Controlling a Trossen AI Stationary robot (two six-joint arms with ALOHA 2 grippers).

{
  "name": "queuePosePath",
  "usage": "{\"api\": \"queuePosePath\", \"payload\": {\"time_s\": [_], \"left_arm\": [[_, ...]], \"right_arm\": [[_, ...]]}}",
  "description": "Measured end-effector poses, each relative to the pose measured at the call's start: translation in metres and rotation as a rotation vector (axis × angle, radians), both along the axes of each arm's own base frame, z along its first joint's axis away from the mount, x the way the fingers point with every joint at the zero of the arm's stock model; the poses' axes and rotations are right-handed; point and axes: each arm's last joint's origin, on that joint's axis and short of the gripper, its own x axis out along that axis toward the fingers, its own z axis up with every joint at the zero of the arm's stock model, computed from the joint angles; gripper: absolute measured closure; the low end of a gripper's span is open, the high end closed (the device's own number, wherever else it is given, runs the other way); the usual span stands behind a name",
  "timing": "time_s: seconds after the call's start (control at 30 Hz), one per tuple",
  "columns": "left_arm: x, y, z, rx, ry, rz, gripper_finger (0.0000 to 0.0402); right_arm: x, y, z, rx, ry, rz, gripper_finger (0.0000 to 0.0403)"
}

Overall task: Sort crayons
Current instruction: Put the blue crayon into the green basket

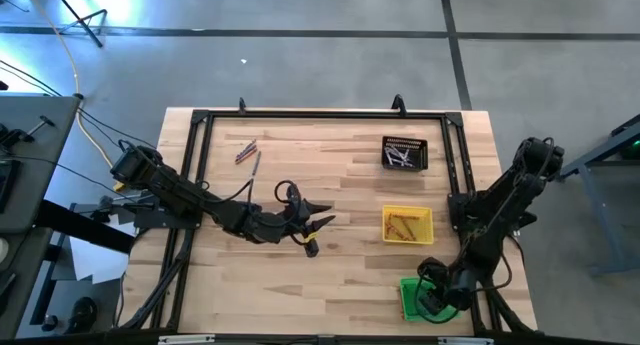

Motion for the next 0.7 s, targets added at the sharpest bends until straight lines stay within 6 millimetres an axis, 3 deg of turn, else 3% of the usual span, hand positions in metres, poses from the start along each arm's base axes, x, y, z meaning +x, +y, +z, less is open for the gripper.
{"api": "queuePosePath", "payload": {"time_s": [0.17, 0.43, 0.7], "left_arm": [[-0.001, 0.001, -0.002, 0.012, 0.033, 0.001, 0.0298], [-0.007, 0.007, -0.016, 0.061, 0.174, 0.080, 0.0298], [-0.042, 0.056, -0.038, 0.021, 0.562, 0.356, 0.0298]], "right_arm": [[-0.002, -0.006, 0.019, 0.040, -0.092, -0.016, 0.0318], [0.001, -0.037, 0.057, -0.142, -0.534, -0.076, 0.0319], [0.018, -0.072, 0.072, -0.466, -0.749, -0.027, 0.0319]]}}
